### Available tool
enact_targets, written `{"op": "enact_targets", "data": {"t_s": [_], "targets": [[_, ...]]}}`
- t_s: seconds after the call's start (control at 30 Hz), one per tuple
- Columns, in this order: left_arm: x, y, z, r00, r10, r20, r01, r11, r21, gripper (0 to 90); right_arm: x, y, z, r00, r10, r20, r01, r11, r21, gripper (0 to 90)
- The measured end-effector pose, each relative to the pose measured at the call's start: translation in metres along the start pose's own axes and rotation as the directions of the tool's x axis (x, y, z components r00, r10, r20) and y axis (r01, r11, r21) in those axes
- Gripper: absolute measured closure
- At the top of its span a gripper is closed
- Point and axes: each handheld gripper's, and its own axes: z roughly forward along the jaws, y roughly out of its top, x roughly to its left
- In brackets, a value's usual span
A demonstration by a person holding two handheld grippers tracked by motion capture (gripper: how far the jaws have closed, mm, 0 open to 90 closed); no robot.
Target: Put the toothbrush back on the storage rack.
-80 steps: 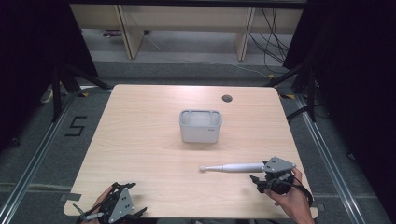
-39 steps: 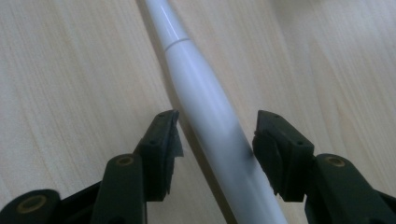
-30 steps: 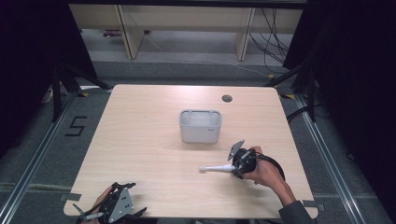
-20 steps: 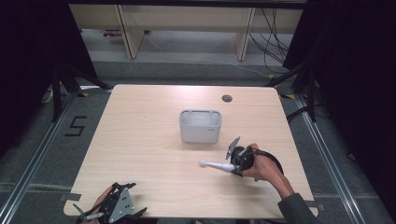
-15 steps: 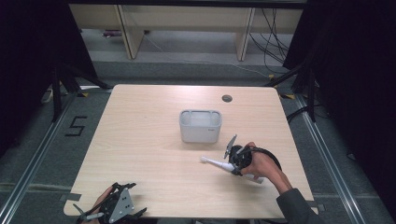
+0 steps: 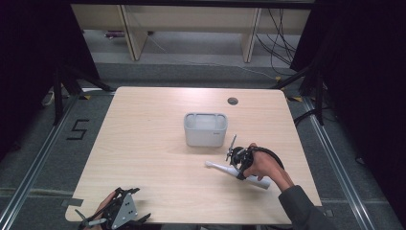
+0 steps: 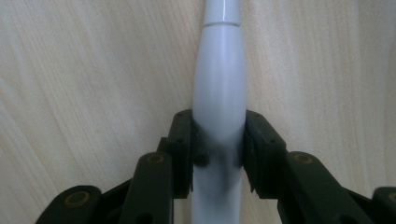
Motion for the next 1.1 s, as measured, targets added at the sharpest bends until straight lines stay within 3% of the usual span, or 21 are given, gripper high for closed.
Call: {"op": "enact_targets", "data": {"t_s": [0.03,0.13,0.2,0.27,0.33,0.43,0.47,0.5,0.53,0.67,0.7,0.8,0.83,0.87,0.9,0.93,1.1], "targets": [[0.0,0.0,0.0,1.0,0.0,-0.001,0.0,1.0,0.006,15.0,-0.001,0.001,0.0,0.9998,-0.019,0.0,0.019,1.0,0.0,66.7],[-0.001,0.0,0.001,0.9999,-0.001,-0.015,0.001,1.0,0.001,15.0,0.002,0.001,0.0,1.0,0.004,-0.002,-0.004,1.0,0.016,66.8],[0.0,0.0,0.0,1.0,0.006,0.004,-0.006,0.9999,0.011,15.0,0.003,0.002,0.0,0.9999,0.009,0.01,-0.009,1.0,0.021,66.8],[-0.001,0.0,0.001,0.9999,0.002,-0.017,-0.002,1.0,0.0,15.0,0.002,0.003,0.001,0.9998,-0.02,0.0,0.02,1.0,0.02,66.8],[0.0,0.0,0.001,1.0,0.001,-0.002,-0.001,1.0,-0.001,14.9,0.003,0.002,0.0,0.9999,0.015,-0.007,-0.015,1.0,0.018,66.9],[0.0,0.0,0.0,1.0,-0.005,0.002,0.005,0.9999,-0.01,15.0,0.003,0.0,0.0,0.9998,0.018,0.01,-0.019,1.0,0.02,66.9],[0.0,0.0,-0.001,1.0,0.006,-0.004,-0.006,1.0,-0.001,15.0,0.002,0.0,0.0,0.9999,0.014,0.01,-0.014,1.0,0.014,66.9],[0.001,0.0,-0.001,1.0,0.005,0.002,-0.005,1.0,-0.003,15.0,0.0,0.0,0.0,0.9996,-0.024,0.012,0.024,1.0,0.007,66.9],[0.001,0.001,-0.002,1.0,0.005,0.001,-0.005,1.0,0.003,15.0,0.001,-0.002,0.0,0.9999,-0.003,0.016,0.003,1.0,0.016,66.9],[0.001,0.0,-0.001,1.0,0.005,0.001,-0.005,0.9999,0.011,15.0,0.002,-0.005,-0.003,0.9997,0.015,0.02,-0.014,1.0,-0.018,67.0],[0.0,0.0,0.001,0.9996,0.003,-0.027,-0.003,1.0,-0.002,15.0,0.002,-0.007,-0.004,0.9996,0.01,0.027,-0.009,1.0,-0.024,67.0],[0.0,0.0,0.0,0.9999,0.0,-0.013,0.0,1.0,-0.001,15.0,0.002,-0.011,-0.009,0.9993,0.017,0.034,-0.015,0.998,-0.053,67.0],[0.001,0.0,-0.001,1.0,0.002,0.001,-0.002,1.0,0.004,15.0,0.005,-0.012,-0.011,0.9985,0.043,0.034,-0.041,0.998,-0.049,67.0],[0.0,0.0,0.0,1.0,-0.001,-0.005,0.001,1.0,-0.002,15.0,0.004,-0.014,-0.012,0.9988,0.026,0.041,-0.023,0.997,-0.069,67.1],[0.0,0.0,0.0,1.0,0.001,-0.004,-0.001,1.0,0.0,15.0,0.006,-0.015,-0.014,0.9989,0.041,0.021,-0.039,0.995,-0.088,67.1],[0.001,0.0,-0.001,1.0,0.005,0.003,-0.005,0.9999,0.009,15.0,0.004,-0.017,-0.016,0.999,0.027,0.037,-0.023,0.995,-0.099,67.1],[0.0,0.0,0.0,0.9999,0.003,-0.012,-0.003,1.0,0.001,15.0,0.004,-0.025,-0.029,0.9982,0.049,0.034,-0.042,0.982,-0.182,67.1]]}}
